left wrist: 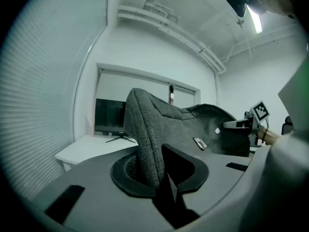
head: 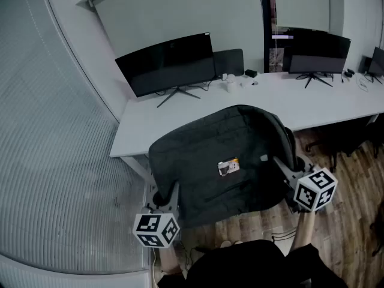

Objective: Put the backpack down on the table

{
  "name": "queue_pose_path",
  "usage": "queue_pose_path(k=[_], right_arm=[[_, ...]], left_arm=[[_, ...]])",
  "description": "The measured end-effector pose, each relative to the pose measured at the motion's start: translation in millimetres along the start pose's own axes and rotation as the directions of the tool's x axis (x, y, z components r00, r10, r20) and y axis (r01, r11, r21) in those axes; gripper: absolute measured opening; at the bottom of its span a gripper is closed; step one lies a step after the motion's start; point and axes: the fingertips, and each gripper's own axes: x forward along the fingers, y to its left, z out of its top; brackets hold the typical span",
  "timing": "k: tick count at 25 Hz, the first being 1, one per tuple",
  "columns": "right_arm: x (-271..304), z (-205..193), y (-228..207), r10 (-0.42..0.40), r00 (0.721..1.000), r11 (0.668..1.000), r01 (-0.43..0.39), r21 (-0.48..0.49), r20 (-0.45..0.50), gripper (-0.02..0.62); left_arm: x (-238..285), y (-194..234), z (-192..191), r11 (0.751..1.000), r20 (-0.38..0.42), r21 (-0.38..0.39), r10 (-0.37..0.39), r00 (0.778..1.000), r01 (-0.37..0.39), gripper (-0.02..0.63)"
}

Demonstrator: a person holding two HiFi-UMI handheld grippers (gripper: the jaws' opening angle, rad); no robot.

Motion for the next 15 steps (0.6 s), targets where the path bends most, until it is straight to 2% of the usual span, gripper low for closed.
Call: queue_pose_path(k=[15], right_arm=[[5,-12,-20,-0.004,1.000,1.000,0.004,0.013,-0.008,0.114]], left_arm=[[18,-8,-10,1.000,-0.015,-0.005,0.007,1.000,-0.007,0.072]])
